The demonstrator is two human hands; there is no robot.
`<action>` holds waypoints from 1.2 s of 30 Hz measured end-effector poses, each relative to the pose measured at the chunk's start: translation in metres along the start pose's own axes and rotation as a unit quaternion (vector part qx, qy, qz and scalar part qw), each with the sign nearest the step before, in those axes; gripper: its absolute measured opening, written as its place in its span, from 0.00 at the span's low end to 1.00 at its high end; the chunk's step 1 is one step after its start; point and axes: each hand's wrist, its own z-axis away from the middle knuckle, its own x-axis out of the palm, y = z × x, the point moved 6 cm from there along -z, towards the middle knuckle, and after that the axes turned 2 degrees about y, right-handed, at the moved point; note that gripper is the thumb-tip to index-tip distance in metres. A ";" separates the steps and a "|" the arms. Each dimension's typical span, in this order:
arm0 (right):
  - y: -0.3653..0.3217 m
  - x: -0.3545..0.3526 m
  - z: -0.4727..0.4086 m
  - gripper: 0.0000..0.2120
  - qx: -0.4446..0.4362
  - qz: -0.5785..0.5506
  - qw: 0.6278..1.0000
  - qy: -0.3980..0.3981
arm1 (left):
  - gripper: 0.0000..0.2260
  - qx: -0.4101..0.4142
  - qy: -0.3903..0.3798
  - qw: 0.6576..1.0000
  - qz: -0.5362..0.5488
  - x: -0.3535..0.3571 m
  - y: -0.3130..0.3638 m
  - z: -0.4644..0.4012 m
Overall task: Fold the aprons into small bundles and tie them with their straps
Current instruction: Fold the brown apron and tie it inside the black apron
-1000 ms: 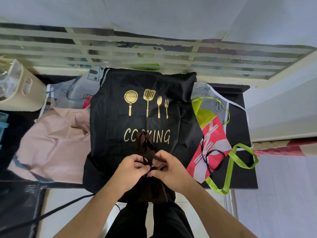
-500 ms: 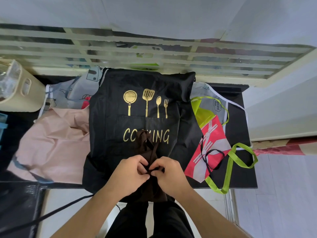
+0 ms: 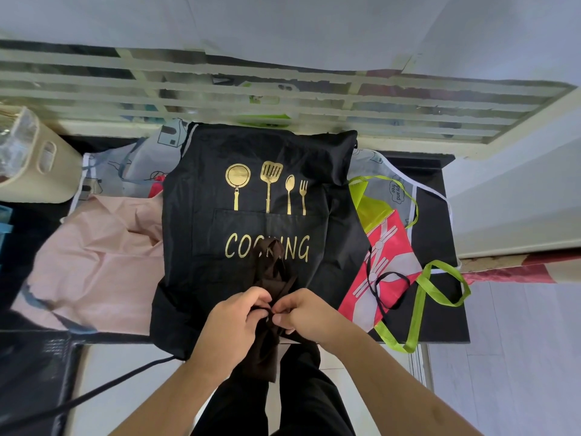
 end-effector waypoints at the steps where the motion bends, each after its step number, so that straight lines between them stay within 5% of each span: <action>1: 0.000 0.001 -0.001 0.08 0.007 -0.004 1.000 -0.002 | 0.09 -0.001 0.003 1.000 0.006 -0.001 0.000 -0.001; 9: 0.004 0.002 0.000 0.11 0.030 -0.223 0.973 0.048 | 0.23 0.011 0.138 0.988 -0.063 -0.023 0.017 0.003; 14: -0.001 -0.002 0.001 0.11 0.011 -0.192 0.978 0.086 | 0.11 0.049 0.022 0.989 -0.136 -0.003 0.016 0.004; 22: 0.002 -0.005 0.012 0.05 -0.019 -0.158 0.975 0.156 | 0.09 0.081 0.032 0.977 -0.194 -0.001 0.020 0.002; 36: 0.031 -0.011 0.021 0.07 0.050 -0.045 0.960 0.273 | 0.13 -0.114 -0.019 0.976 -0.182 -0.008 -0.014 -0.003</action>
